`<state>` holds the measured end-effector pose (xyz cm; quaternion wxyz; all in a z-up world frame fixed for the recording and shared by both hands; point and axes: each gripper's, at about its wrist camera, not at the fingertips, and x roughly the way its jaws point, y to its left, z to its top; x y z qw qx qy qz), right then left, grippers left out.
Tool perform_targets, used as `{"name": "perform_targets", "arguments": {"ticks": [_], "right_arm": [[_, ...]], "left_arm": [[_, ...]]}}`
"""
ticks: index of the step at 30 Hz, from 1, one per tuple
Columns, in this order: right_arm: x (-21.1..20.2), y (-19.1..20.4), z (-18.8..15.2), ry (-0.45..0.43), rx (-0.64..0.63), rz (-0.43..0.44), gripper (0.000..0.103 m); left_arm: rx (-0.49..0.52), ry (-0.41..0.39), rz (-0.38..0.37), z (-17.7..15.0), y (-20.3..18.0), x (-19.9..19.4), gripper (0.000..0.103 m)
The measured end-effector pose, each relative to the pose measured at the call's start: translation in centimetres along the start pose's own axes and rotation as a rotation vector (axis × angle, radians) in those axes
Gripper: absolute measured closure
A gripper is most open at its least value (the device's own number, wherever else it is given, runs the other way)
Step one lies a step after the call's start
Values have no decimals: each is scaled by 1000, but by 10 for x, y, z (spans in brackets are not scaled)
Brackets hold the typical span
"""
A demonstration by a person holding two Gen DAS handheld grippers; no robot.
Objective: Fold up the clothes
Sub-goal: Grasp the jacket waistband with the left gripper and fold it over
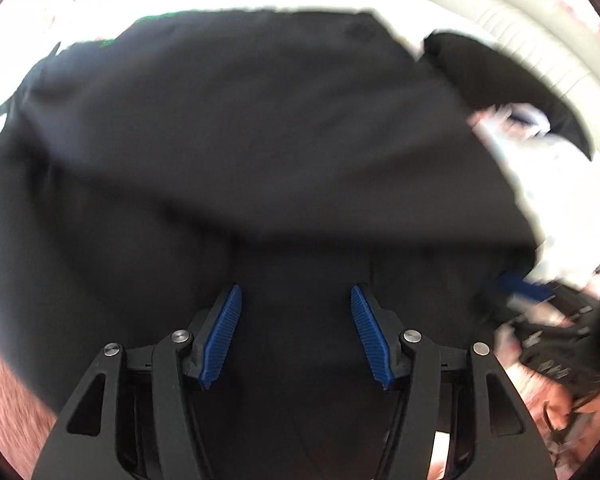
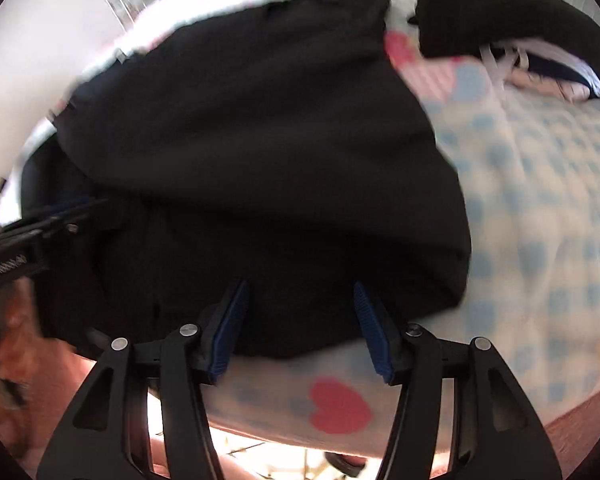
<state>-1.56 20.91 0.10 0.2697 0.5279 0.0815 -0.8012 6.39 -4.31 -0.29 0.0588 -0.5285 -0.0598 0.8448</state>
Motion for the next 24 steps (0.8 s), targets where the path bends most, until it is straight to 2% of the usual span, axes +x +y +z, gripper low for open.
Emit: {"name": "perform_targets", "arguments": {"ticks": [3,5,7,8,10,11,14,18,21,24], "right_arm": [[-15,0,-4,19,18,1,47],[-33,0,-3,-17,45,62,47],[-51,3,0,-84,72,171,46],[-55,5,3,-108,75,190,45],[-50,11,8,-110,58,133,45],[-43,12,8,-69,52,76,45],[-42,3,8,-50,88,119,46],[-56,-11,34,-123,81,74,46],[-58,-17,58,-145,80,46,46],[-49,-21,84,-158,81,50,46]], "left_arm": [[25,-35,-25,-14,-2,-17,44],[-38,-60,-141,-16,6,-24,44],[-128,-93,-246,-14,19,-29,45],[-160,-94,-270,-13,24,-29,45],[-185,-95,-262,-12,34,-32,45],[-195,-95,-256,-12,39,-33,45],[-250,-131,-286,1,67,-39,45],[-356,-198,-203,34,111,-44,43],[-481,-274,-173,56,146,-43,38],[-556,-267,-142,68,174,-30,36]]}}
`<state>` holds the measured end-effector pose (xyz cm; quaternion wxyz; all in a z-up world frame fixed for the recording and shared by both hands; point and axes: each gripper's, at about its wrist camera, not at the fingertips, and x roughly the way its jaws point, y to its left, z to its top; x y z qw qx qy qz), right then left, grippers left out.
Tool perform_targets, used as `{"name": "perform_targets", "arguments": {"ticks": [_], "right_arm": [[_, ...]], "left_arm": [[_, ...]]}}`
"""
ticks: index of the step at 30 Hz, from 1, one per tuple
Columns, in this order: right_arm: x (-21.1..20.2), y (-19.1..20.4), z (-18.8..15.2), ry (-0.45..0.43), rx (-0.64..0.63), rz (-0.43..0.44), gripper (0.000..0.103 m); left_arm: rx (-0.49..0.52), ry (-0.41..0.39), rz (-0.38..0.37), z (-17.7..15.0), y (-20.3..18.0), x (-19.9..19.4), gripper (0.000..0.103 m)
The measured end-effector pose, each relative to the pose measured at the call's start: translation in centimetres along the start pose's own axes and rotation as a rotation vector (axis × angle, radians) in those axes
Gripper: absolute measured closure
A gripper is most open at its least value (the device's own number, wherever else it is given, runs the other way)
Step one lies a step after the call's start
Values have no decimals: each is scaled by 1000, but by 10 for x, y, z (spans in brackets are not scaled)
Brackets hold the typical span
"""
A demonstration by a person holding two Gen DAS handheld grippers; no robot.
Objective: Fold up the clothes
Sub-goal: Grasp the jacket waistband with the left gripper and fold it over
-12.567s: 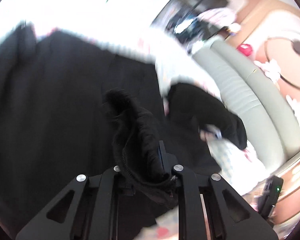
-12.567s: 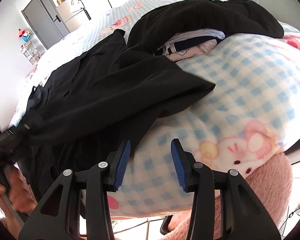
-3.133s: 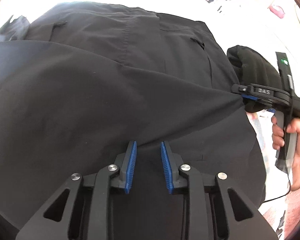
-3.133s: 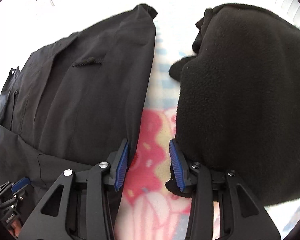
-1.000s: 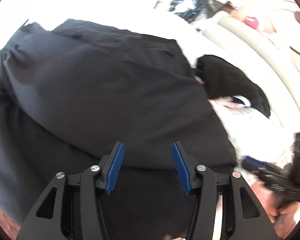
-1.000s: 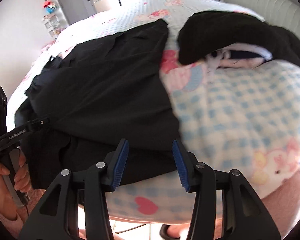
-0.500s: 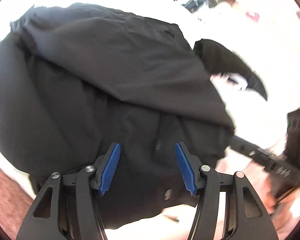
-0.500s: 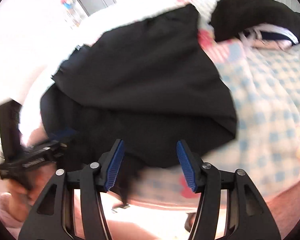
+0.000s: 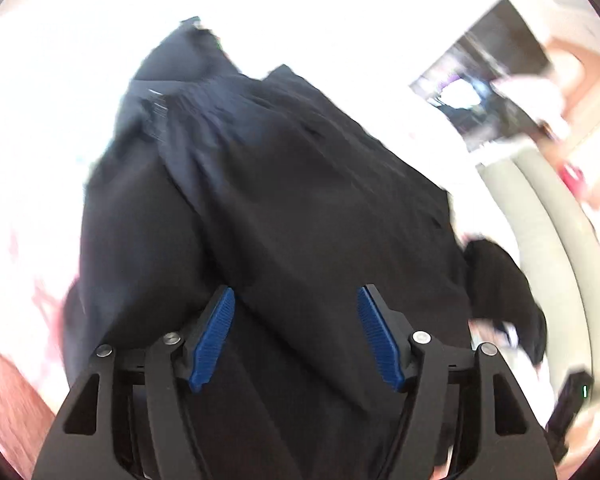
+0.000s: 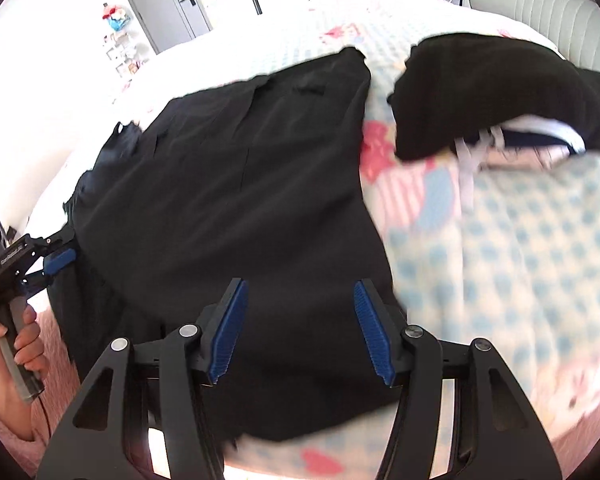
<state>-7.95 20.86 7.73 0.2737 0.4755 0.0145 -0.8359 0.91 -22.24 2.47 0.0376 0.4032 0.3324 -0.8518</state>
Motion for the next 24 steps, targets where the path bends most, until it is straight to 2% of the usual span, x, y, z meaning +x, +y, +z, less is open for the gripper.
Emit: {"name": "perform_targets", "arguments": {"ticks": [3,6,8,9,10,11,12,13,16,17,18,20,21,22,24], "right_arm": [[30,-2,19,14,3,-8,46],[54,-13,32,79,16,-43,46],[70,-26,29,118,64,-142,53],[78,-34,27,136,91,-195,52],[78,-43,24,130,150,-202,43],[73,-44,23,112,171,-190,43],[68,-44,22,91,175,-177,43],[63,-44,21,71,180,-163,43],[55,-29,26,27,95,-119,43],[52,-23,28,13,63,-104,43],[60,-23,30,35,50,-123,43],[80,-28,32,103,35,-183,43],[85,-33,31,117,51,-182,43],[89,-38,30,125,74,-172,43],[76,-41,28,82,100,-244,43]], "left_arm": [[-51,8,30,16,21,17,36],[-127,-9,60,17,47,26,53],[-170,-21,36,19,57,30,54],[-166,-26,31,21,57,33,56],[-148,-31,29,23,53,33,55],[-112,-36,8,24,47,32,53],[-62,-39,-26,24,37,32,44],[-20,-45,-59,24,27,30,40],[24,-57,-149,28,14,27,38],[21,-56,-147,32,13,30,38],[13,-61,-113,34,16,34,39],[-7,-74,-29,37,24,41,68],[-17,-80,13,39,27,45,86],[-45,-87,19,39,34,45,87],[-93,-102,4,37,45,44,87]]}}
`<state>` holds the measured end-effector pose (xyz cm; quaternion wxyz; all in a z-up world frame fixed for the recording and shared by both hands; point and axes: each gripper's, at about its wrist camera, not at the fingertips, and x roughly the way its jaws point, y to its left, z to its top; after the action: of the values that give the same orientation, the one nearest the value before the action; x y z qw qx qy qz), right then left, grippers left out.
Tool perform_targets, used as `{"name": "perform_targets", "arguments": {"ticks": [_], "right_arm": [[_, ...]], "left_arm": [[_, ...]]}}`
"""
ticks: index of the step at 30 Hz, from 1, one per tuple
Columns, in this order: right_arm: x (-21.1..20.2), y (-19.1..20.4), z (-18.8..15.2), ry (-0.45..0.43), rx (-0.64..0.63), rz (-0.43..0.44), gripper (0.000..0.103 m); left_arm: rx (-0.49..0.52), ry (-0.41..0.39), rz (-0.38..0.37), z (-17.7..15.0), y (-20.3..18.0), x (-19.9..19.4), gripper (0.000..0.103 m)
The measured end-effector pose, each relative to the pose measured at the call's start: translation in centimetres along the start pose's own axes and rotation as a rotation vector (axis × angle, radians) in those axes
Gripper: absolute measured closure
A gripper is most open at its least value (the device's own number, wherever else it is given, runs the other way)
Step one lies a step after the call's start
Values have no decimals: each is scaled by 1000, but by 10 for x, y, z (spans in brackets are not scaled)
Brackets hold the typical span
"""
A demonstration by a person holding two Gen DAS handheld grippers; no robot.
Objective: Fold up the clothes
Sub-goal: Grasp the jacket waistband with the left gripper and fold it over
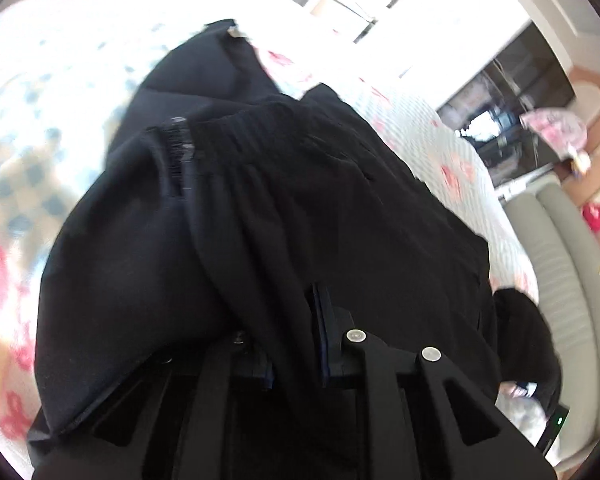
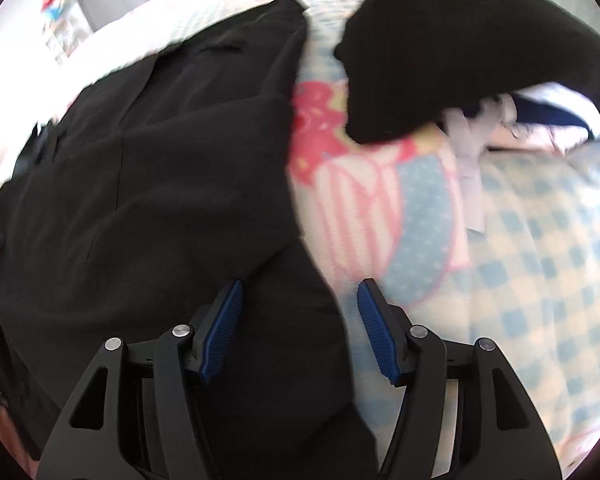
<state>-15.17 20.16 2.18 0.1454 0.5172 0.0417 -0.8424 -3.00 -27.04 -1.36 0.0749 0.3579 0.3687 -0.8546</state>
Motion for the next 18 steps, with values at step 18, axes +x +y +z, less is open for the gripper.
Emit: {"name": "perform_targets", "arguments": {"ticks": [18], "right_arm": [[-83,-22,-68,9,116,267,43]], "left_arm": [[957,164,-29,-173,-213,14,82]]}}
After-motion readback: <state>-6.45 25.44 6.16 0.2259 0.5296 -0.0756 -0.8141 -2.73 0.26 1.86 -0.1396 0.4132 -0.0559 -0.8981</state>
